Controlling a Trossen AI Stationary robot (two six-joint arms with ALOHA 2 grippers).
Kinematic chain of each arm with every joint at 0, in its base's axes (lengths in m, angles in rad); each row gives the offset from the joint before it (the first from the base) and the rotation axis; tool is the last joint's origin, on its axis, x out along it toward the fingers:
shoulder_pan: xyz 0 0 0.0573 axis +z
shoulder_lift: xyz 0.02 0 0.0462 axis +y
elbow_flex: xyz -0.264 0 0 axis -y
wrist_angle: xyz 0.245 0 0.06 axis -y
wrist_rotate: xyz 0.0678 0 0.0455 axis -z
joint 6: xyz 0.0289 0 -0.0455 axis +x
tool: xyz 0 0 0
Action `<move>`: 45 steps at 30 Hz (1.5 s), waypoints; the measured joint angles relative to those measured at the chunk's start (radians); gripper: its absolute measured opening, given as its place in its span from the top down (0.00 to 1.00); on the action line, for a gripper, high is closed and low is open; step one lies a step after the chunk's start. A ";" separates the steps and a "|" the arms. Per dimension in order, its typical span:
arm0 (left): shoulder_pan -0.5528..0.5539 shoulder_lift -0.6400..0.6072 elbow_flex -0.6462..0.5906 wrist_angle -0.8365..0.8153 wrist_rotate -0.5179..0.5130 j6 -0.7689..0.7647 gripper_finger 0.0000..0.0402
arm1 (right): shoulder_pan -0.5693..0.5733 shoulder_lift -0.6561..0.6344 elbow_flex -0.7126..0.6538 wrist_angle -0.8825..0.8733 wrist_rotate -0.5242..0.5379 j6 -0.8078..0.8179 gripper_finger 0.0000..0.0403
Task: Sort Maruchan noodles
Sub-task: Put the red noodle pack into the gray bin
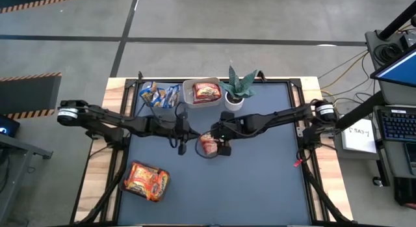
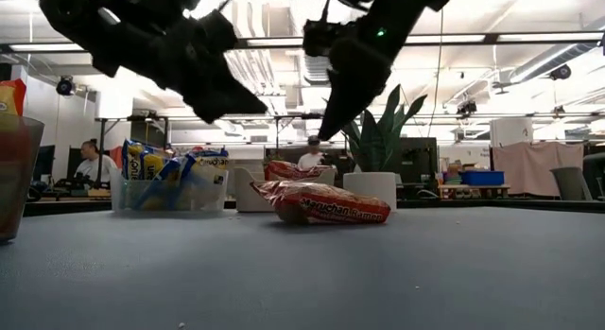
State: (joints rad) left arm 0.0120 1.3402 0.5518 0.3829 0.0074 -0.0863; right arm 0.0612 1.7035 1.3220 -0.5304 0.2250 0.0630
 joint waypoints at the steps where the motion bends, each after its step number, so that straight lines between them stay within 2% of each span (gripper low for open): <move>1: 0.000 0.017 0.004 0.002 0.000 -0.002 1.00 | 0.000 -0.014 -0.005 -0.012 0.000 0.003 0.29; 12: 0.000 0.231 0.070 -0.002 0.002 -0.022 1.00 | -0.004 -0.159 -0.183 0.014 0.001 0.072 0.40; 16: 0.001 0.256 0.116 -0.013 0.002 -0.123 1.00 | -0.018 -0.232 -0.303 0.141 0.002 0.123 0.41; 21: 0.001 0.237 0.195 -0.216 0.003 -0.208 0.98 | -0.045 -0.305 -0.454 0.319 -0.001 0.154 0.42; 26: 0.004 0.232 0.299 -0.477 0.004 -0.223 0.87 | -0.106 -0.347 -0.584 0.593 -0.126 0.123 0.42; 30: 0.005 0.246 0.357 -0.610 0.010 -0.271 0.75 | -0.165 -0.363 -0.644 0.732 -0.233 0.074 0.42; 36: 0.004 0.258 0.384 -0.653 0.011 -0.449 0.58 | -0.224 -0.426 -0.656 0.748 -0.308 -0.077 0.45; 41: 0.004 0.249 0.377 -0.666 0.011 -0.647 0.48 | -0.259 -0.502 -0.663 0.758 -0.305 -0.159 0.47; 45: 0.004 0.252 0.376 -0.662 0.002 -0.726 0.42 | -0.274 -0.569 -0.692 0.756 -0.308 -0.186 0.48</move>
State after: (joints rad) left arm 0.0162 1.5922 0.9279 -0.2789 0.0095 -0.8127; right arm -0.2124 1.1349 0.6298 0.2260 -0.0829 -0.1234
